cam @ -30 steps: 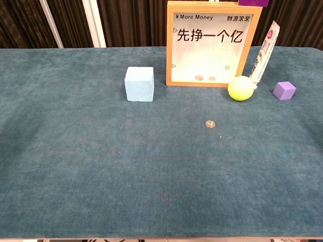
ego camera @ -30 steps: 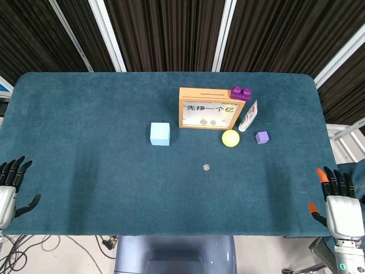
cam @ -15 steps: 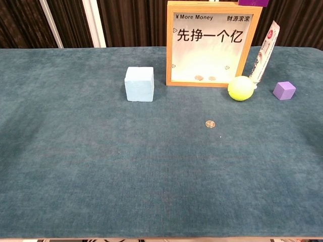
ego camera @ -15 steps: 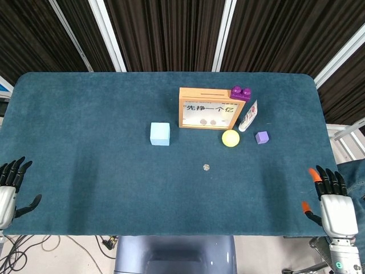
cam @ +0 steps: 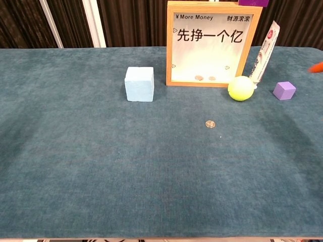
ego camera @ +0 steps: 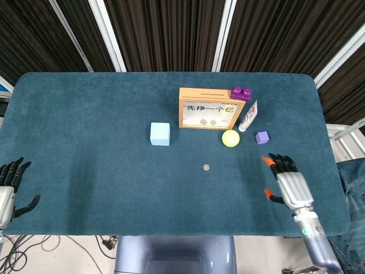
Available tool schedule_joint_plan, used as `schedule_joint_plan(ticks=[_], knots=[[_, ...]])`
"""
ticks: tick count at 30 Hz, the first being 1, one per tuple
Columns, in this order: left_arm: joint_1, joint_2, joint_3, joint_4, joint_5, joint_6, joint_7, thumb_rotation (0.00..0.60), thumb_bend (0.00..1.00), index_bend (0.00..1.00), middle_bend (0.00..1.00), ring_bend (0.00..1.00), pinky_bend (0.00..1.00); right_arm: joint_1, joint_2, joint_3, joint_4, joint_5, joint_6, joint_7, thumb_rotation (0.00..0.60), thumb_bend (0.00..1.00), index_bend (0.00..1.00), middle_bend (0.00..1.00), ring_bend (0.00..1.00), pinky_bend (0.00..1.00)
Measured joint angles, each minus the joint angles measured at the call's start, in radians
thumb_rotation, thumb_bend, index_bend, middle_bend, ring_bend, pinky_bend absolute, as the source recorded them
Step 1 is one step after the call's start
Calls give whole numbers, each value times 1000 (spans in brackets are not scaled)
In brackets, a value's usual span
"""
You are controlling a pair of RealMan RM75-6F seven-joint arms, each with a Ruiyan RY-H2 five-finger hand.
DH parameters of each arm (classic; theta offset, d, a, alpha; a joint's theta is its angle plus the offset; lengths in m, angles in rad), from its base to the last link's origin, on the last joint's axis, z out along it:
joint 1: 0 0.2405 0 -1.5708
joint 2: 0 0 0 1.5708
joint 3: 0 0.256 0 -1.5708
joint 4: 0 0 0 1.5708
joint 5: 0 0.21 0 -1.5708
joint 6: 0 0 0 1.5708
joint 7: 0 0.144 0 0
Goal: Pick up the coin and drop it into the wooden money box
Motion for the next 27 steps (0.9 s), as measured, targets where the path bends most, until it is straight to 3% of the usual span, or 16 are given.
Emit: schedule_joint_plan(ticks=[11, 18, 27], knots=[[1, 6, -2, -12, -18, -12, 3, 600, 311, 140, 3, 0, 16, 176, -192, 61, 94, 188, -120, -183, 600, 371, 164, 72, 7, 0], [2, 5, -5, -13, -23, -11, 6, 600, 313, 141, 3, 0, 16, 219, -262, 57, 156, 232, -144, -210, 600, 371, 175, 74, 42, 0], [1, 9, -5, -20, -32, -21, 8, 600, 313, 155, 3, 0, 16, 257, -339, 38, 249, 236, -143, -219, 600, 371, 264, 81, 44, 0]])
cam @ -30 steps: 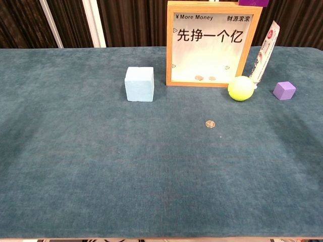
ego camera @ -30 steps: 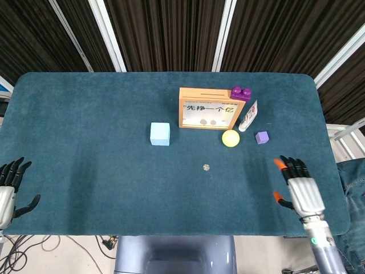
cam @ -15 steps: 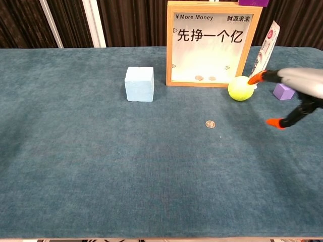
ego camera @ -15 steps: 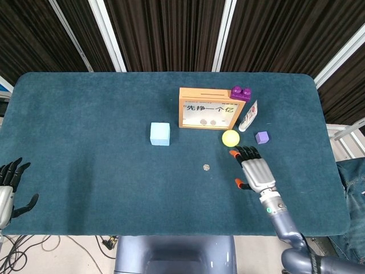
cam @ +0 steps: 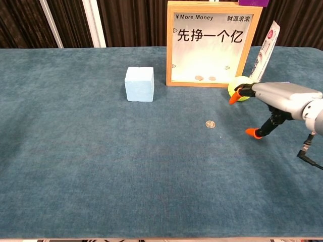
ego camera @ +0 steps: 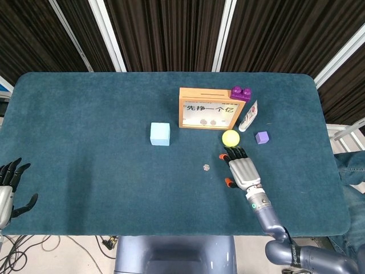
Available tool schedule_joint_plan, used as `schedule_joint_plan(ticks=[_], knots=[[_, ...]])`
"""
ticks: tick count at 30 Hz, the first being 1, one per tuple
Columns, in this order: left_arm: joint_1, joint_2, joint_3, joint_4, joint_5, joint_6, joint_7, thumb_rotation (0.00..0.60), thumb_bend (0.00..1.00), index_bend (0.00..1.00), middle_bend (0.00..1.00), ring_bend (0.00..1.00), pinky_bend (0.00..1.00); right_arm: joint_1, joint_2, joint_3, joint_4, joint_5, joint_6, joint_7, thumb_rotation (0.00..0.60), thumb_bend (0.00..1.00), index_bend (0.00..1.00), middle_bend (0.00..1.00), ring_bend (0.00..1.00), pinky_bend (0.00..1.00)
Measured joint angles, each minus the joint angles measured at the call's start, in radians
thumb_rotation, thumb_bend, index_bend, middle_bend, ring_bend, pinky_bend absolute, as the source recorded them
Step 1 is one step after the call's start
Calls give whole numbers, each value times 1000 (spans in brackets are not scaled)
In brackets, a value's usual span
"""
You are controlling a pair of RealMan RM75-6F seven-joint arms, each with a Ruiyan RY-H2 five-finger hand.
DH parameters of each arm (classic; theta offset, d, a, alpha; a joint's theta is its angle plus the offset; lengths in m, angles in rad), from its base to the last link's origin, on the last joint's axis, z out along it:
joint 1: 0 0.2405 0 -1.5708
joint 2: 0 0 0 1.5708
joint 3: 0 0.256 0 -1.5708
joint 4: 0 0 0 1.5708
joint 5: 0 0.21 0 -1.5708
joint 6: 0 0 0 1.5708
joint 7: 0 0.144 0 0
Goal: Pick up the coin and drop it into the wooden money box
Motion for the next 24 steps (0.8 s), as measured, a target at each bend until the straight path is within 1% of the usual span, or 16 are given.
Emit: schedule_joint_plan(ticks=[14, 24], knots=[[-1, 5, 1, -5, -2, -7, -3, 600, 313, 155, 2, 0, 16, 39, -99, -2, 117, -30, 14, 33, 600, 371, 294, 82, 44, 0], [-2, 8, 1, -8, -7, -14, -6, 600, 313, 155, 2, 0, 16, 64, -159, -4, 162, -30, 10, 36, 600, 371, 321, 84, 44, 0]])
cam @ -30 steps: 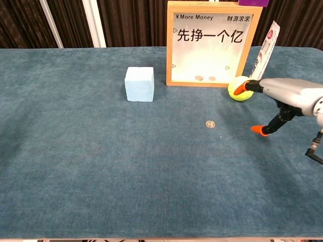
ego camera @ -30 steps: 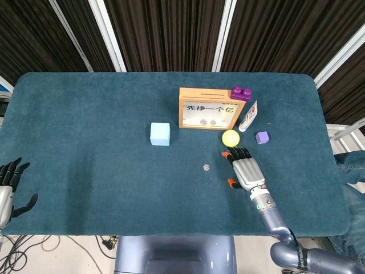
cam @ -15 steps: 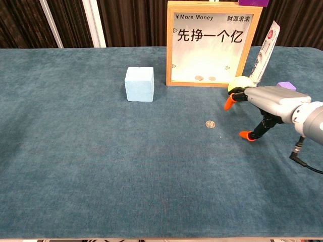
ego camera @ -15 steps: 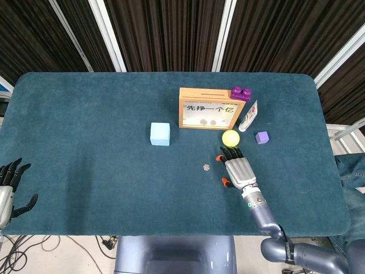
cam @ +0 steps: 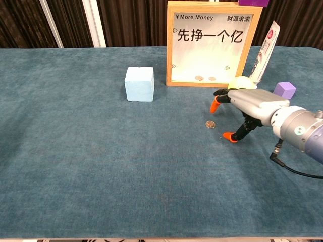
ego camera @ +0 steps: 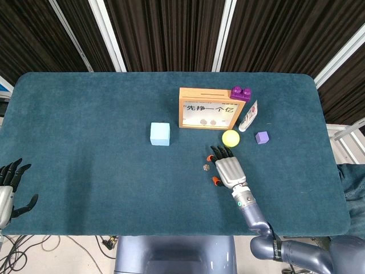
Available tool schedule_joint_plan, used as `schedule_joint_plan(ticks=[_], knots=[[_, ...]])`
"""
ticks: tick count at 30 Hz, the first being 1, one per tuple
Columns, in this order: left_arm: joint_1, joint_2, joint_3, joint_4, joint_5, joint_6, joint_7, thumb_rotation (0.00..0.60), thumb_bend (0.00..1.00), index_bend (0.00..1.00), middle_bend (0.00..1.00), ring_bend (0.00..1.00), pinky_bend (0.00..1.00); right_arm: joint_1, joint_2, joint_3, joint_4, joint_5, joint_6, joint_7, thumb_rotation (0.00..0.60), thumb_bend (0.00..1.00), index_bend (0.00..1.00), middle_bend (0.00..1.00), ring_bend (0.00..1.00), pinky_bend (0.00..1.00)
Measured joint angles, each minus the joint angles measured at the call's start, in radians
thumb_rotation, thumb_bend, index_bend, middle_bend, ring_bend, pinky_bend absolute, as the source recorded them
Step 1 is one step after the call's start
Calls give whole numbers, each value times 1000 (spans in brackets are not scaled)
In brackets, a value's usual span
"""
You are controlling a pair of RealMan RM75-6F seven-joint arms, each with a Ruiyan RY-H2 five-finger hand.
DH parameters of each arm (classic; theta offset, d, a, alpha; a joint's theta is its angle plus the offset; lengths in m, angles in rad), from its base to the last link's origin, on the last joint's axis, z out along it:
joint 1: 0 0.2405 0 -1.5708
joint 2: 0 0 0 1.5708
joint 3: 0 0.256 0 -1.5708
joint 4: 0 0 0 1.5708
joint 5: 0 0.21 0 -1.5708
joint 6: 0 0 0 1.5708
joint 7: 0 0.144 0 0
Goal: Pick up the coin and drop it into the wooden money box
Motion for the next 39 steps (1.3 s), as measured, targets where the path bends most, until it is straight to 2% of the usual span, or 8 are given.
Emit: schedule_joint_plan(ticks=[6, 19, 39], knots=[[-1, 2, 1, -2, -3, -5, 2, 600, 313, 155, 2, 0, 16, 7, -30, 3, 20, 2, 15, -13, 600, 372, 339, 86, 44, 0], [-1, 4, 1, -3, -3, -6, 1, 600, 313, 160, 3, 0, 16, 19, -61, 14, 52, 17, 14, -13, 600, 459, 380, 88, 44, 0], [-2, 7, 1, -9, -10, -13, 7, 600, 314, 160, 3, 0, 16, 16, -73, 5, 73, -1, 17, 19, 600, 461, 404, 89, 44, 0]])
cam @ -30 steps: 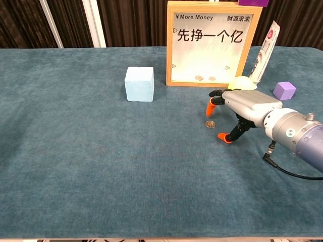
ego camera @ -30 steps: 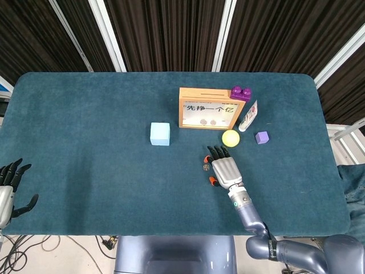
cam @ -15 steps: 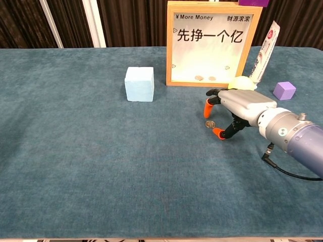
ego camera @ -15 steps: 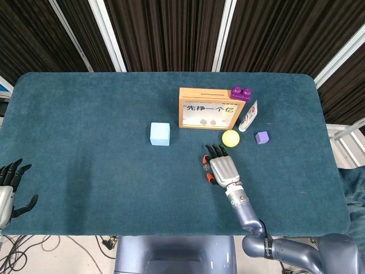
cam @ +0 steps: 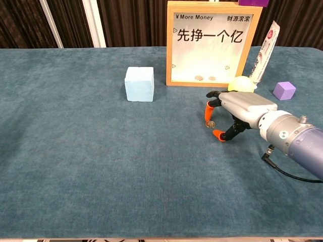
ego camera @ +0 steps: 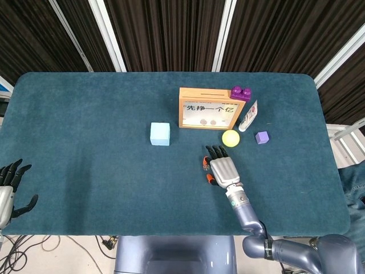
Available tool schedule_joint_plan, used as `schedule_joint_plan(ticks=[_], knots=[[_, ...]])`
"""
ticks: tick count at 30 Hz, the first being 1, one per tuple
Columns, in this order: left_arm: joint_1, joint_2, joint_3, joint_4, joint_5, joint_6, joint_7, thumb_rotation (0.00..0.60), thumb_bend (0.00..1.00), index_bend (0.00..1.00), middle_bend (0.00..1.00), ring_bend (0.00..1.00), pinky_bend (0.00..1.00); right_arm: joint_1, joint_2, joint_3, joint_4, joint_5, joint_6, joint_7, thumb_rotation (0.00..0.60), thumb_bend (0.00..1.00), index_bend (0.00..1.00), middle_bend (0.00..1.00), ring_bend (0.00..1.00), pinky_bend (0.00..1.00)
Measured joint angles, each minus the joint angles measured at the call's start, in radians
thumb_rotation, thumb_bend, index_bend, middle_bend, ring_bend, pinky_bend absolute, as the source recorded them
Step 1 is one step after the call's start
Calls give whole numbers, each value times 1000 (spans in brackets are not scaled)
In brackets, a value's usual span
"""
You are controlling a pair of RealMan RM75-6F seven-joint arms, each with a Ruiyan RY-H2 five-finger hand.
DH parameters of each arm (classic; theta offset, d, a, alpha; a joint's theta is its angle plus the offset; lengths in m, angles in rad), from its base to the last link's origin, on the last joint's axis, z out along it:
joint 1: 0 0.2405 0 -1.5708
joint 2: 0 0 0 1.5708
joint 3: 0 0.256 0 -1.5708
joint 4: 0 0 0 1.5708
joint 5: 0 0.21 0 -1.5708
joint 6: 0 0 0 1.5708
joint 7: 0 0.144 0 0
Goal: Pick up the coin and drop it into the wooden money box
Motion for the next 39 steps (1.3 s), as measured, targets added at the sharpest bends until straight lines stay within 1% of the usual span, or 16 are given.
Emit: schedule_joint_plan(ticks=[22, 27, 32, 39], knots=[[0, 1, 0, -3, -4, -3, 3, 600, 314, 164, 3, 0, 16, 2, -9, 3, 24, 8, -13, 7, 600, 461, 426, 89, 44, 0], [0, 2, 0, -5, -5, -3, 3, 600, 314, 165, 3, 0, 16, 2, -13, 5, 31, 9, -15, 12, 600, 461, 466, 89, 44, 0], [0, 3, 0, -6, -6, -5, 3, 600, 314, 167, 2, 0, 16, 5, -20, 9, 38, 5, -15, 21, 600, 461, 554, 93, 44, 0], [0, 6, 1, -8, -7, -9, 2, 600, 314, 170, 2, 0, 16, 1, -32, 13, 47, 1, -12, 48, 600, 461, 583, 95, 44, 0]])
